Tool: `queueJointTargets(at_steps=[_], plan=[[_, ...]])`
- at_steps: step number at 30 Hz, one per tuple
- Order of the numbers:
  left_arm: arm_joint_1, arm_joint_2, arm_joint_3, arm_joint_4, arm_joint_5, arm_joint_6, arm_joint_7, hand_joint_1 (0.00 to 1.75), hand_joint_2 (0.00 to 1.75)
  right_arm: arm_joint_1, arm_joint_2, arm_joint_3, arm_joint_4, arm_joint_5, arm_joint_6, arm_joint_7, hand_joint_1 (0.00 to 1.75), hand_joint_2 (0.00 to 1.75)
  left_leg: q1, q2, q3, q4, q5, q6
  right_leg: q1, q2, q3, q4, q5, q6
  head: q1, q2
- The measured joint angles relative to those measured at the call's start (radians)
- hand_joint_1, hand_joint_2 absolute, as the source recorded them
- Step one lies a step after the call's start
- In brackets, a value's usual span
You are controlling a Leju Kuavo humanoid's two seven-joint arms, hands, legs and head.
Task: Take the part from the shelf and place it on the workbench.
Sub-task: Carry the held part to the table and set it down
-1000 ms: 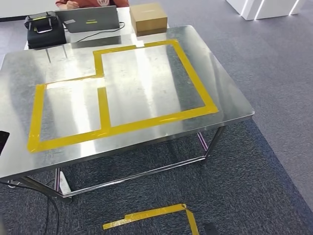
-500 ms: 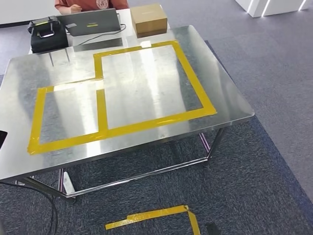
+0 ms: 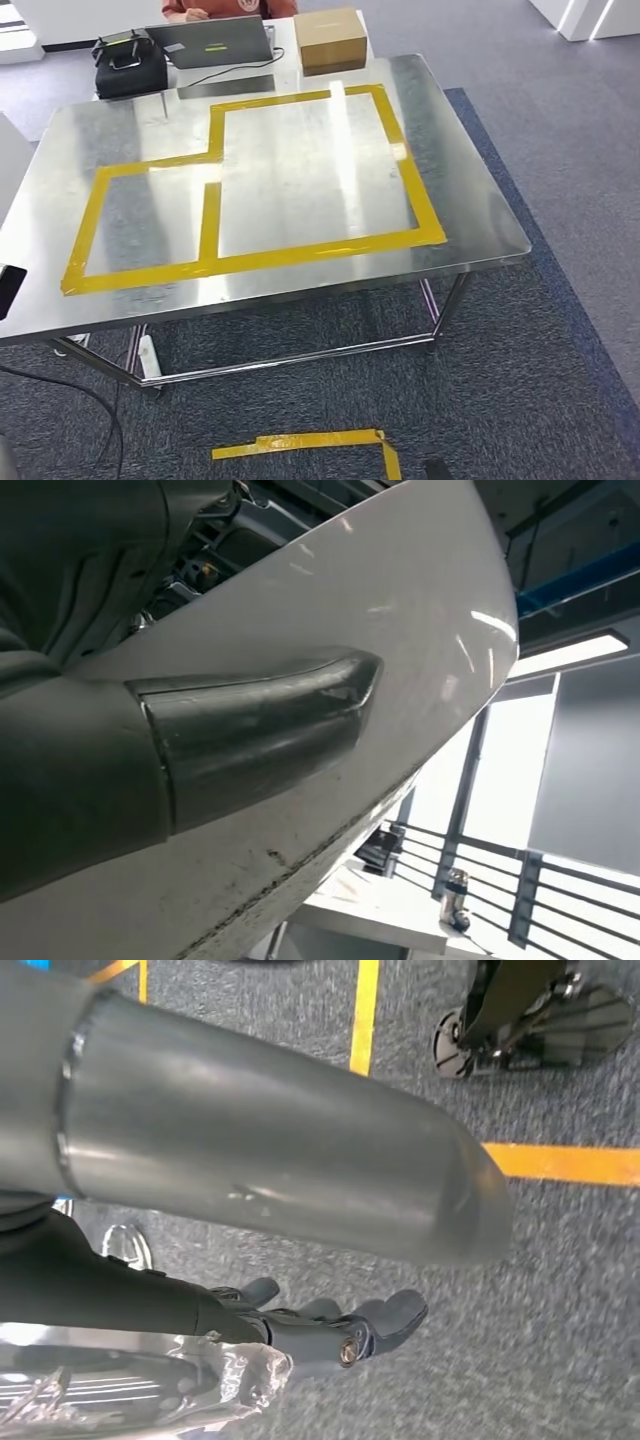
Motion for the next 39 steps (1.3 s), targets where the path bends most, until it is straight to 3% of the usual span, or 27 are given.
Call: queueJointTargets(at_steps=[2,4,5,6,9,11,15,16,18,20,21,22,24,25,28,39], plan=[[-0.003,-0.001,-0.006,0.002,0.002,0.000,0.002,1.75,1.75,0.000,0.000,0.000,0.000,-0.001,0.004,0.000,0.00,0.00,-0.009,0.042,-0.053,0.111,-0.052,0.011,0.010,-0.014,0.001,-0.002,0.000,-0.012,-0.006,0.000],[-0.006,-0.001,-0.023,0.012,0.013,0.000,0.010,1.75,1.75,0.001,-0.001,0.000,0.000,-0.002,0.011,-0.001,0.00,0.00,-0.018,0.052,-0.118,0.240,-0.099,0.023,0.020,-0.028,0.002,-0.003,-0.002,-0.019,-0.007,0.000],[-0.007,0.000,-0.036,0.019,0.015,-0.001,0.016,1.75,1.75,0.001,-0.001,0.000,0.000,-0.002,0.016,-0.001,0.00,0.00,-0.023,0.053,-0.135,0.271,-0.101,0.030,0.026,-0.033,0.003,-0.003,-0.004,-0.022,-0.007,0.000],[-0.008,0.001,-0.054,0.026,0.009,-0.001,0.022,1.75,1.75,0.000,-0.002,0.000,0.000,-0.002,0.020,-0.002,0.00,0.00,-0.029,0.053,-0.133,0.263,-0.084,0.040,0.031,-0.038,0.005,-0.003,-0.005,-0.025,-0.006,0.000],[-0.024,0.003,-0.120,0.038,-0.056,-0.001,0.043,1.75,1.75,-0.004,-0.002,0.000,0.000,0.000,0.030,-0.006,0.00,0.00,-0.053,0.054,-0.058,0.102,0.003,0.077,0.041,-0.049,0.011,-0.005,-0.009,-0.027,-0.006,0.000],[-0.044,0.000,-0.166,0.047,-0.099,-0.001,0.056,1.75,1.75,-0.006,-0.002,0.000,0.000,0.002,0.033,-0.008,0.00,0.00,-0.065,0.057,-0.026,0.034,0.011,0.088,0.043,-0.055,0.008,-0.008,-0.009,-0.022,-0.006,0.000],[-0.065,-0.007,-0.243,0.064,-0.129,0.000,0.075,1.75,1.75,-0.008,-0.002,0.000,0.000,0.003,0.034,-0.009,0.00,0.00,-0.065,0.058,-0.011,-0.002,0.008,0.087,0.041,-0.056,0.002,-0.004,-0.020,-0.003,-0.005,0.000],[-0.069,-0.010,-0.255,0.068,-0.132,0.000,0.076,1.75,1.75,-0.008,-0.002,0.000,0.000,0.003,0.034,-0.009,0.00,0.00,-0.064,0.058,-0.006,-0.010,0.010,0.088,0.041,-0.053,-0.014,0.028,-0.038,0.000,-0.004,0.000],[-0.075,-0.015,-0.275,0.075,-0.133,0.000,0.078,1.75,1.75,-0.008,-0.002,0.000,0.000,0.004,0.034,-0.009,0.00,0.00,-0.067,0.058,-0.003,-0.013,0.009,0.094,0.042,-0.048,-0.075,0.143,-0.091,0.001,-0.002,0.000],[-0.075,-0.020,-0.289,0.083,-0.133,0.000,0.078,1.75,1.75,-0.005,-0.003,0.000,0.000,0.004,0.034,-0.009,0.00,0.00,-0.072,0.057,-0.002,-0.012,0.006,0.098,0.044,-0.047,-0.131,0.235,-0.111,0.002,-0.002,0.000],[-0.075,-0.021,-0.294,0.087,-0.133,0.000,0.077,1.75,1.75,-0.004,-0.003,-0.001,0.000,0.004,0.034,-0.009,0.00,0.00,-0.074,0.056,-0.001,-0.012,0.005,0.099,0.046,-0.047,-0.138,0.233,-0.094,0.001,-0.002,0.000],[-0.075,-0.023,-0.299,0.090,-0.132,0.000,0.077,1.75,1.75,-0.003,-0.003,-0.001,0.000,0.004,0.034,-0.009,0.00,0.00,-0.076,0.055,0.001,-0.012,0.004,0.100,0.047,-0.047,-0.124,0.193,-0.060,-0.002,-0.002,0.000],[-0.076,-0.026,-0.309,0.096,-0.130,0.000,0.076,1.75,1.75,-0.004,-0.005,-0.001,0.000,0.004,0.034,-0.009,0.00,0.00,-0.081,0.052,0.004,-0.011,0.001,0.099,0.051,-0.045,-0.065,0.060,0.011,-0.013,-0.002,0.000],[-0.077,-0.027,-0.314,0.099,-0.124,0.000,0.079,1.75,1.75,-0.005,-0.006,-0.001,0.000,0.004,0.033,-0.009,0.00,0.00,-0.083,0.052,0.004,-0.010,0.000,0.097,0.053,-0.044,-0.040,0.009,0.029,-0.019,-0.003,0.000],[-0.084,-0.027,-0.333,0.120,-0.099,0.000,0.096,1.75,1.75,-0.005,-0.008,-0.003,0.000,0.004,0.033,-0.009,0.00,0.00,-0.083,0.051,0.000,-0.006,0.000,0.093,0.056,-0.044,-0.017,-0.036,0.035,-0.024,-0.004,0.000],[-0.145,-0.002,-0.437,0.226,-0.094,-0.038,0.143,1.75,1.75,-0.005,-0.009,-0.007,0.000,0.003,0.032,-0.002,0.00,0.00,-0.082,0.051,0.003,-0.015,0.004,0.088,0.058,-0.042,-0.017,-0.037,0.035,-0.026,-0.004,0.000]])
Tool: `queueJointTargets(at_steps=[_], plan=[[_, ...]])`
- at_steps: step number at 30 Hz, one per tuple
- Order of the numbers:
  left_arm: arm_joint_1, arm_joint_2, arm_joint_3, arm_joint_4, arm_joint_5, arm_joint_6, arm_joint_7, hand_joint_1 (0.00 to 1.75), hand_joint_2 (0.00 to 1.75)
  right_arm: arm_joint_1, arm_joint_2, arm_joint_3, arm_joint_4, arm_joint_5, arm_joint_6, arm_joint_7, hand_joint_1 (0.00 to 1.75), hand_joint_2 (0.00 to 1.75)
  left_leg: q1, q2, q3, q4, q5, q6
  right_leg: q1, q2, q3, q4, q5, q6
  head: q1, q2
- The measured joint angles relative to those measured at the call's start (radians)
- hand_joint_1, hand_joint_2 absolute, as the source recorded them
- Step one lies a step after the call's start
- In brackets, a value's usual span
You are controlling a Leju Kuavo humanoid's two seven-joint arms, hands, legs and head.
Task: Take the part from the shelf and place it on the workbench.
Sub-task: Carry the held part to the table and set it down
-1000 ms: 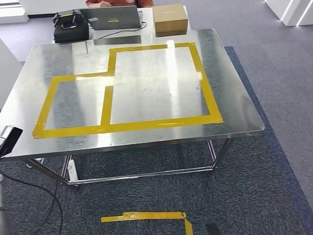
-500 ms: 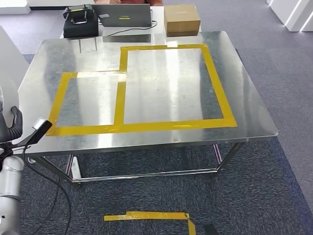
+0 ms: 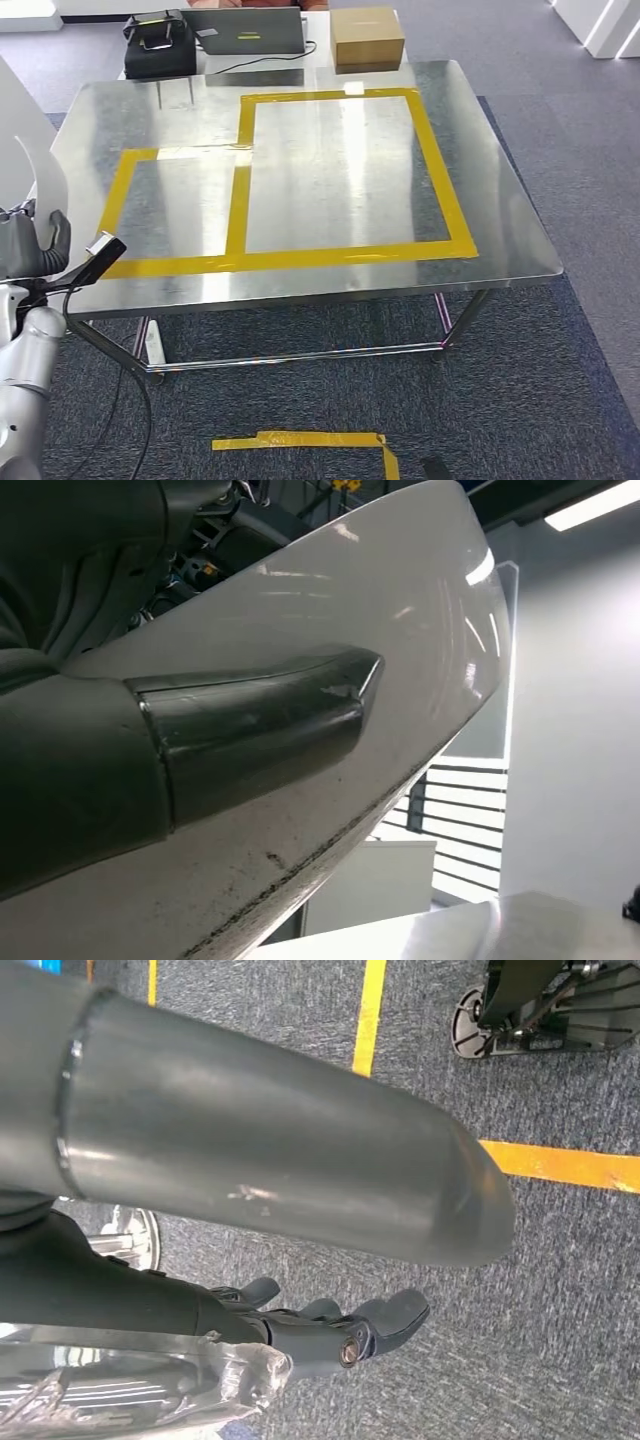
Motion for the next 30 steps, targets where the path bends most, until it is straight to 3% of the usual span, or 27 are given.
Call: queueJointTargets(at_steps=[9,20,30], plan=[[-0.054,0.008,-0.161,0.101,-0.095,-0.024,0.069,1.75,1.75,-0.002,0.000,-0.004,0.000,0.004,0.001,0.000,0.00,0.00,-0.002,0.000,0.000,0.000,0.001,-0.001,-0.002,-0.001,0.002,-0.002,0.002,0.000,0.000,0.000],[-0.099,-0.002,-0.283,0.204,-0.173,-0.045,0.133,1.75,1.75,-0.007,0.000,-0.006,0.000,0.015,0.001,-0.001,0.00,0.00,-0.004,0.000,0.000,0.000,0.000,-0.001,-0.005,-0.001,0.003,-0.003,0.003,0.001,0.000,0.000],[-0.143,-0.066,-0.393,0.302,-0.293,-0.110,0.244,1.75,1.75,-0.017,0.000,-0.007,0.000,0.029,0.001,0.001,0.00,0.00,-0.004,0.000,0.000,0.001,0.001,0.000,-0.005,-0.001,0.003,-0.003,0.003,0.002,0.000,0.000]])
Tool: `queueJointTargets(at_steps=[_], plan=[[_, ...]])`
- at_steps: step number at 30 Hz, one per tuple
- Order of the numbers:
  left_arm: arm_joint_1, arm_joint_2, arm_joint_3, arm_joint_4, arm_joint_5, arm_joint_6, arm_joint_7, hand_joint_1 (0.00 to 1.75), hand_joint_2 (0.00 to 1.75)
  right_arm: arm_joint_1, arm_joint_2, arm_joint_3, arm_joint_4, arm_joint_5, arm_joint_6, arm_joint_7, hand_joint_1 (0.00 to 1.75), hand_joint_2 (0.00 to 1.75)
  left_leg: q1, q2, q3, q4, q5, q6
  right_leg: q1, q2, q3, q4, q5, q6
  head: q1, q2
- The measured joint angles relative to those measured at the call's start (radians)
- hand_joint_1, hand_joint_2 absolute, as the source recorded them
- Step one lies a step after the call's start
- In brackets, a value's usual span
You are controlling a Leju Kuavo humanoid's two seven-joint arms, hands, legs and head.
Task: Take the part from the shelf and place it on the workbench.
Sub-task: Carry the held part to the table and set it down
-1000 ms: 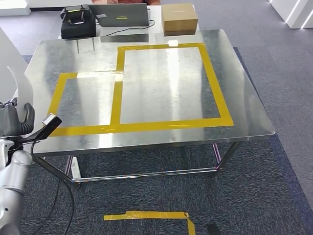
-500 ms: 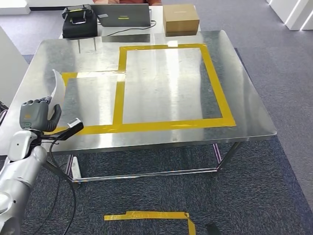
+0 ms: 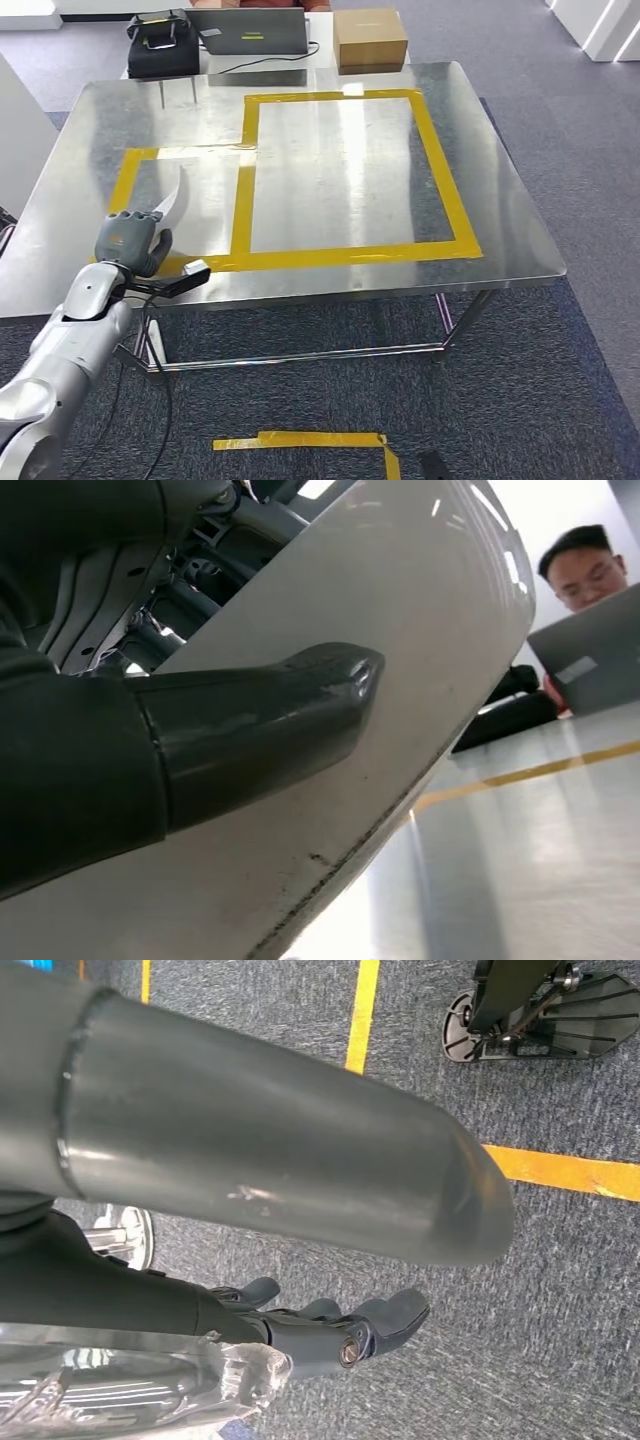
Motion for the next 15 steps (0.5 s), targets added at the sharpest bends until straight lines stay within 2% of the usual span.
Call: queueJointTargets(at_steps=[8,15], plan=[[-0.022,-0.043,-0.075,0.045,-0.071,-0.049,0.058,1.75,1.75,-0.006,0.000,0.000,0.000,0.007,0.000,0.004,0.00,0.00,0.000,0.000,0.000,0.000,0.000,0.000,-0.001,0.000,0.000,0.000,0.000,0.000,0.000,0.000],[-0.032,-0.057,-0.123,0.070,-0.081,-0.071,0.083,1.75,1.75,-0.010,0.000,0.000,0.000,0.008,0.001,0.006,0.00,0.00,0.000,0.000,0.000,0.000,0.000,0.000,0.000,0.000,0.000,0.000,0.000,0.000,0.000,0.000]])
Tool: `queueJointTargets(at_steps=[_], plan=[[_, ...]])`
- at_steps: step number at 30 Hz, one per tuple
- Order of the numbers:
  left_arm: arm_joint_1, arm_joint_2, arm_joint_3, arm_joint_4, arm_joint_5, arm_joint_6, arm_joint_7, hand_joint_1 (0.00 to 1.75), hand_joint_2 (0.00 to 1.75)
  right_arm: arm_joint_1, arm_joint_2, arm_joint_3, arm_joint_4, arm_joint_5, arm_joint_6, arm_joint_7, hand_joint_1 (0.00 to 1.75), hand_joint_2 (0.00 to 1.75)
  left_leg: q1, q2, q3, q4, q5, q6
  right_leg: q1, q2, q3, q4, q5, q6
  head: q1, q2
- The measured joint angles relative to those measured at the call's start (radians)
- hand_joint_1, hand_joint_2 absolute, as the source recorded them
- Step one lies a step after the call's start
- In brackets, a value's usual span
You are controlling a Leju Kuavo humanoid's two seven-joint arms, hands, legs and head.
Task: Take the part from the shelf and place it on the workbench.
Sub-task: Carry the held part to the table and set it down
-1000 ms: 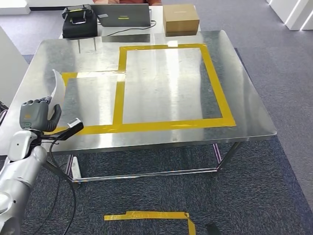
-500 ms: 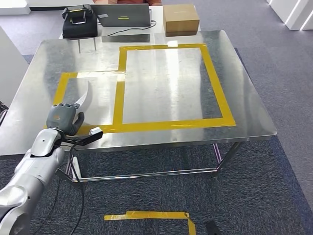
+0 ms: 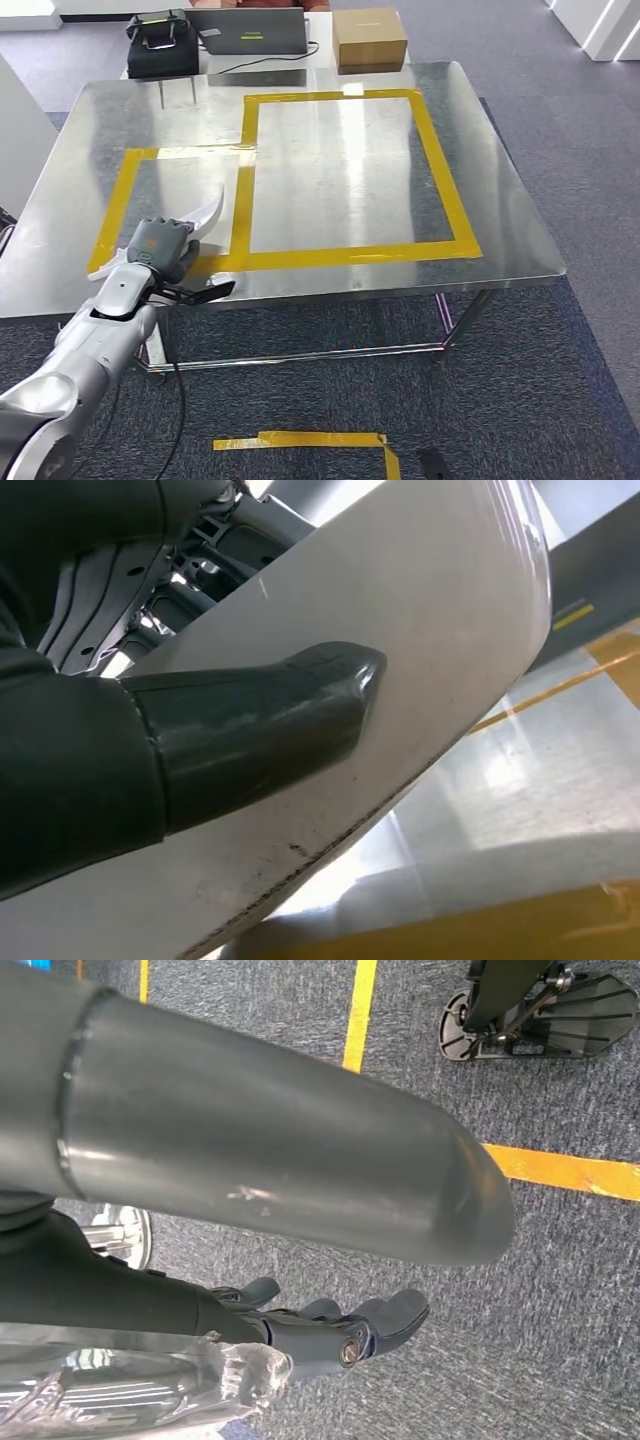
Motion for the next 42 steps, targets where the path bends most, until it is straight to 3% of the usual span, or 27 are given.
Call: queueJointTargets(at_steps=[1,5,9,20,33,39,42], plan=[[-0.001,-0.001,-0.005,0.003,0.000,-0.002,0.003,1.75,1.75,0.000,0.000,0.000,0.000,0.000,0.000,0.000,0.00,0.00,0.000,0.000,0.000,0.000,0.000,0.000,0.000,0.000,0.000,0.000,0.000,0.000,0.000,0.000],[-0.006,-0.001,-0.018,0.012,0.000,-0.004,0.018,0.00,1.75,-0.001,0.000,0.000,0.000,0.000,0.000,0.000,0.00,0.00,0.000,0.000,0.000,0.000,0.000,0.000,0.000,0.000,0.000,0.000,0.000,0.000,0.000,0.000],[-0.008,0.001,-0.019,0.020,0.006,0.001,0.029,0.00,0.00,0.000,0.000,0.000,0.000,0.000,0.000,-0.001,0.00,0.00,0.000,0.000,0.000,0.000,0.000,0.000,0.000,0.000,0.000,0.000,0.000,0.000,0.000,0.000],[-0.021,0.014,-0.006,0.025,0.053,0.028,0.049,0.00,0.00,0.000,0.000,0.000,0.000,-0.001,0.000,-0.002,0.00,0.00,0.000,0.000,0.000,0.000,0.000,0.000,0.000,0.000,0.000,0.000,0.000,0.000,0.000,0.000],[-0.056,0.081,0.122,0.020,0.177,0.123,0.041,0.00,0.00,0.006,0.000,-0.015,0.000,-0.003,0.000,-0.005,0.00,0.00,0.000,0.000,0.000,0.000,0.000,0.000,0.000,0.000,0.000,0.000,0.000,0.000,0.000,0.000],[-0.056,0.110,0.231,-0.065,0.278,0.212,-0.053,0.00,0.00,0.012,0.000,-0.019,0.000,-0.003,0.000,-0.010,0.00,0.00,0.000,0.000,0.000,0.000,0.000,0.000,0.000,0.000,0.000,0.000,0.000,0.000,0.000,0.000],[-0.030,0.107,0.315,-0.169,0.298,0.214,-0.159,0.00,0.00,0.013,0.000,-0.023,0.000,-0.003,-0.001,-0.014,0.00,0.00,0.000,0.000,0.000,0.000,0.000,0.000,0.000,0.000,0.000,0.000,0.000,0.000,0.000,0.000]])
